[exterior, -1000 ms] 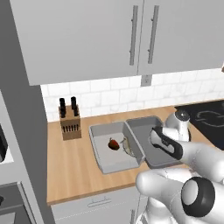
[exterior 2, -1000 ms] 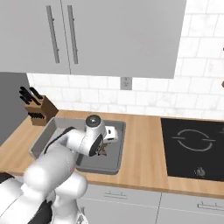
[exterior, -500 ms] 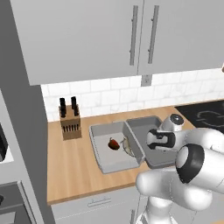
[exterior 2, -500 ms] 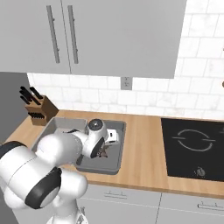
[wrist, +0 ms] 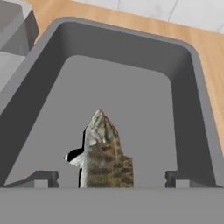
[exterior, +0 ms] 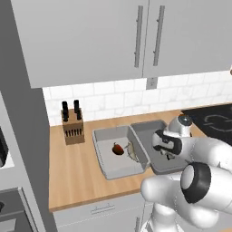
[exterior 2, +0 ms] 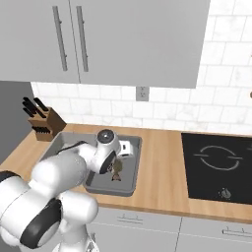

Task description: Place one bell pepper and one fish in each tupperware on the nearby counter, to pack two identical lunches.

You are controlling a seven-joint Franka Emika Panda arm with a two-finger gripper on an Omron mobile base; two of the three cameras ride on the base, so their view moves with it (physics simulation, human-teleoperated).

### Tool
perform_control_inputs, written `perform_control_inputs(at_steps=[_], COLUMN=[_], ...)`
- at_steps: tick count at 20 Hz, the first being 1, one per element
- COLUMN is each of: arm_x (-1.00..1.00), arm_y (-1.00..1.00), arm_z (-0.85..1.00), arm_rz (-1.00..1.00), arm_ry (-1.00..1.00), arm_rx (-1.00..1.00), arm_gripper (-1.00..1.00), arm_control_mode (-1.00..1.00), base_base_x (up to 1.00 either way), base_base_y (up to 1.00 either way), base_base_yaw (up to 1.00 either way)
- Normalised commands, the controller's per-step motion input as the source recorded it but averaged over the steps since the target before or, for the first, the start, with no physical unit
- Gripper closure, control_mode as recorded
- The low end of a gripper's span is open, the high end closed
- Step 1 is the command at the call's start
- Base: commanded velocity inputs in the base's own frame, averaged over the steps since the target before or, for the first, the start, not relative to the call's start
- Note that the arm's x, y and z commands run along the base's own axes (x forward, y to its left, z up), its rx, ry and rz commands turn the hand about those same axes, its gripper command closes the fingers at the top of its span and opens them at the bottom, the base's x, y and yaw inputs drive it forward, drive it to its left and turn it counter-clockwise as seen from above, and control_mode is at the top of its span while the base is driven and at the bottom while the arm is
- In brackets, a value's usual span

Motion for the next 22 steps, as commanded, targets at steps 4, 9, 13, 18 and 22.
perform_control_inputs(at_steps=[4,9,13,18,22], arm_x=[-0.88,-0.99,-0.94,-0.74,-0.72], arm_y=[0.01,0.35,0.73,0.75,0.39], arm_z=[0.65,0.61,0.94,0.90,0.22], arm_rz=[0.00,-0.02,-0.08,-0.08,-0.02], arm_ry=[-0.11,-0.03,-0.19,-0.20,-0.12], arm_rx=[0.00,0.00,0.00,-0.04,-0.07], arm_gripper=[-1.00,-1.00,-1.00,-1.00,-1.00], arm_control_mode=[-1.00,-1.00,-1.00,-1.00,-1.00], base_base_x=[0.00,0.00,0.00,0.00,0.00], base_base_y=[0.00,0.00,0.00,0.00,0.00], base_base_yaw=[0.00,0.00,0.00,0.00,0.00])
